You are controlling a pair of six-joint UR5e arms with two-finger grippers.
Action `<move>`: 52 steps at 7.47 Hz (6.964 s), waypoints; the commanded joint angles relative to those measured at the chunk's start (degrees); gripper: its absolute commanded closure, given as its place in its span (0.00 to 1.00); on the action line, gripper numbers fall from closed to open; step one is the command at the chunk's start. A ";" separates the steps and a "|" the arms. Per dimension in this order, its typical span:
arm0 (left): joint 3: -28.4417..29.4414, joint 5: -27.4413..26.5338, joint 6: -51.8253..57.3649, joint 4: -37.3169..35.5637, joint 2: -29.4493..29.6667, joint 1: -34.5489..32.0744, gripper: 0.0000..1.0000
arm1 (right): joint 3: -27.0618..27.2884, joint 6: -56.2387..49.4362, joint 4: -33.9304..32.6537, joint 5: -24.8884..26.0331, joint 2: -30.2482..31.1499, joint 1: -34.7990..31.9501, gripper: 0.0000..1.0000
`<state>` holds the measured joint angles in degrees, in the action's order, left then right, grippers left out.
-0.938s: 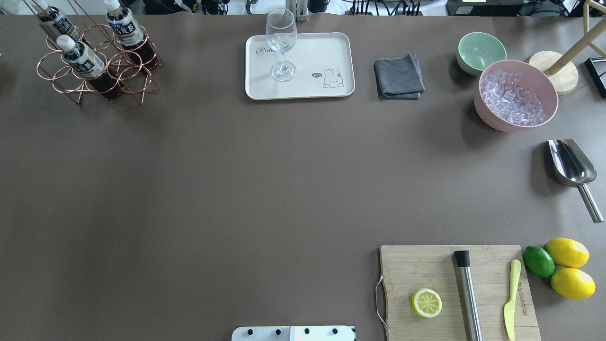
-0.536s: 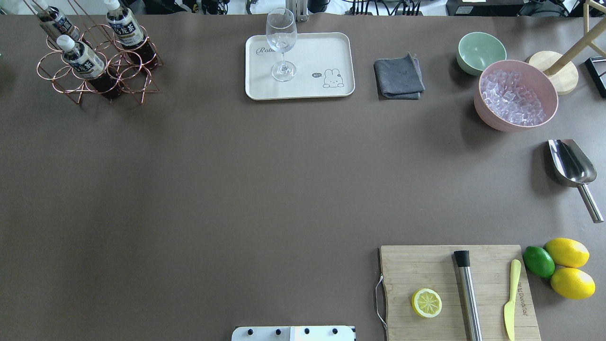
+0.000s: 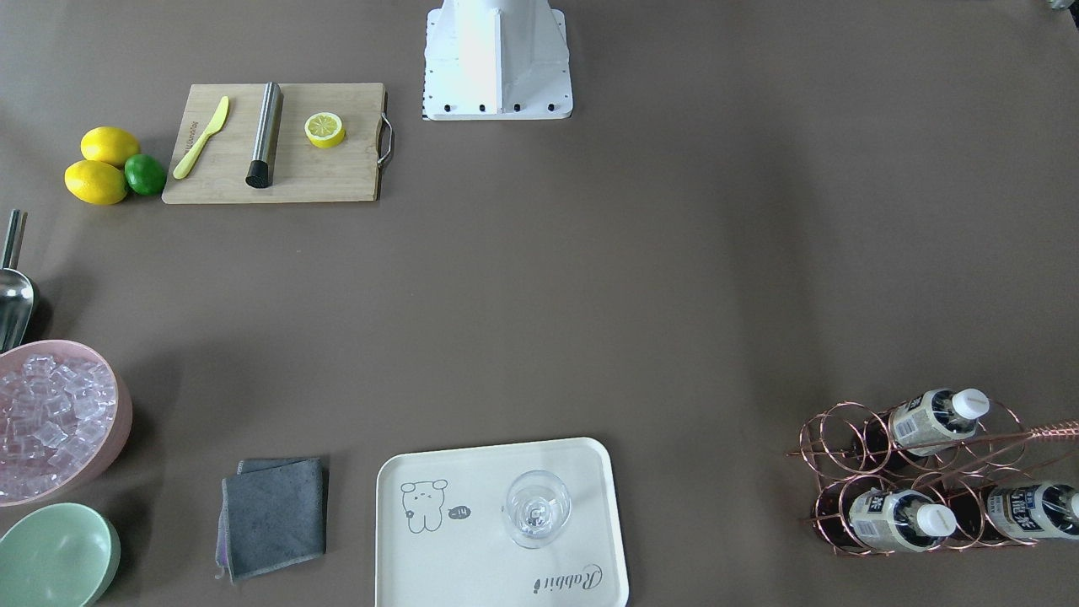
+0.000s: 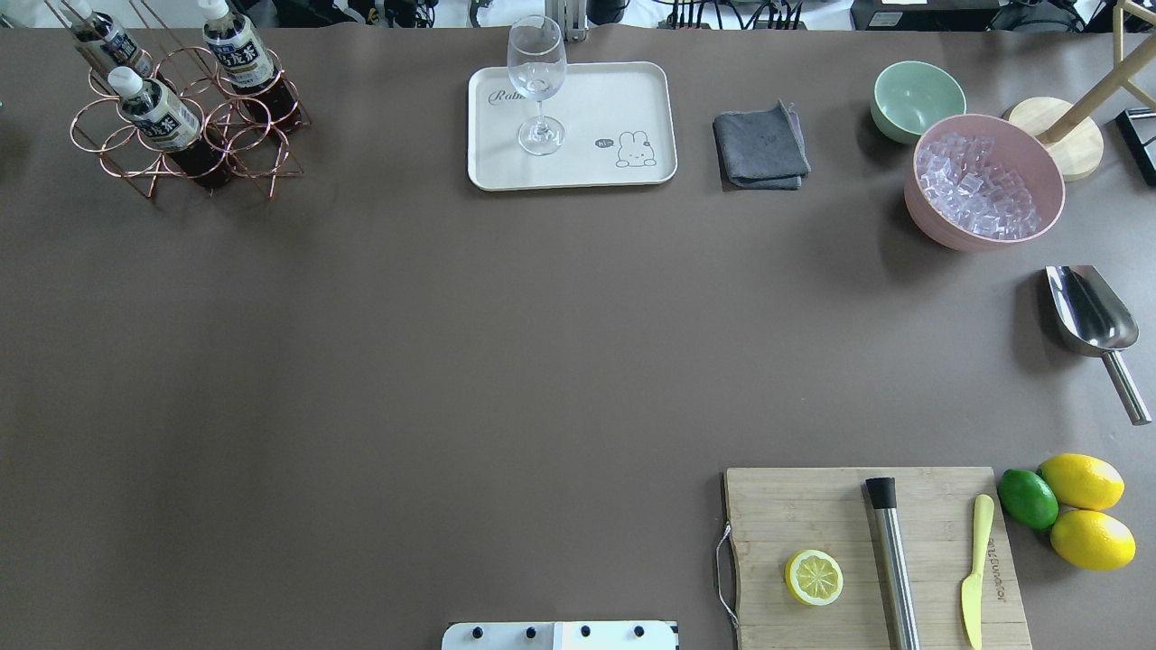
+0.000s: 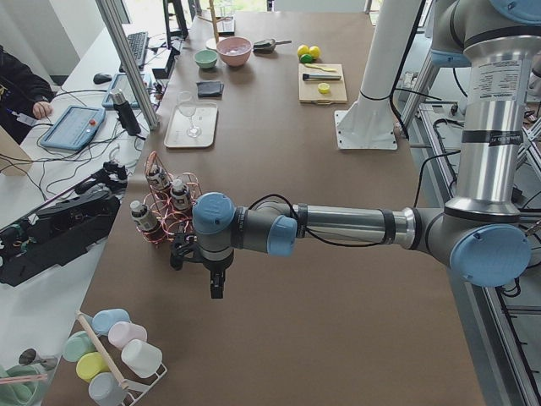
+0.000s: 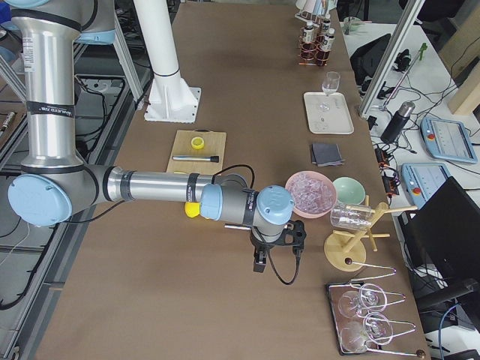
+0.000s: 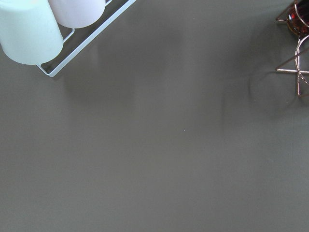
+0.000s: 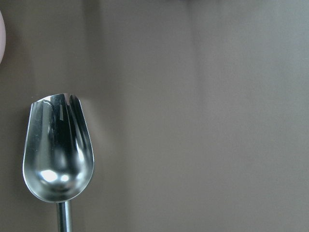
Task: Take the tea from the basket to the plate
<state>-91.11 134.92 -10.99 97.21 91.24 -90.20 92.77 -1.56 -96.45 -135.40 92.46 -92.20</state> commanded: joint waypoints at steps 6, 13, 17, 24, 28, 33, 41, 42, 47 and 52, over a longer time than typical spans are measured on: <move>-0.38 0.00 0.00 -0.09 -0.45 -0.06 0.02 | 0.14 0.07 0.04 -0.04 -0.09 0.01 0.00; -0.38 -0.09 0.00 -0.27 -0.18 0.20 0.02 | 0.05 0.07 0.04 -0.04 0.00 0.01 0.00; -0.38 0.00 0.00 -0.27 -0.27 0.20 0.02 | 0.05 0.07 0.04 -0.04 0.00 0.01 0.00; -0.29 0.00 0.00 -0.62 -0.44 0.11 0.02 | 0.40 0.07 0.04 -0.04 0.00 0.01 0.01; -1.43 -0.09 1.22 -0.62 1.74 0.46 0.02 | 0.40 0.07 0.04 -0.04 -0.09 0.01 0.00; -6.92 0.52 15.47 -2.12 4.67 -9.94 0.02 | 0.49 0.07 0.04 -0.04 -0.09 0.01 0.00; -3.13 -4.92 48.56 -10.88 27.01 1.66 0.02 | 0.49 0.07 0.04 -0.04 -0.09 0.01 0.00; 1.59 -5.10 55.04 -10.99 31.68 3.78 0.02 | 0.49 0.07 0.04 -0.12 -0.09 0.01 0.00; 14.27 -4.31 65.47 -5.28 40.16 9.25 0.03 | 0.49 0.07 0.04 -0.04 -0.09 0.01 0.00; 17.81 -2.21 66.61 -5.72 40.34 11.19 0.10 | 0.49 0.07 0.04 -0.04 -0.09 0.01 0.00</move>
<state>-74.11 131.24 54.58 91.71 132.06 -79.06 93.25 -1.50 -96.42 -135.44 92.37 -92.20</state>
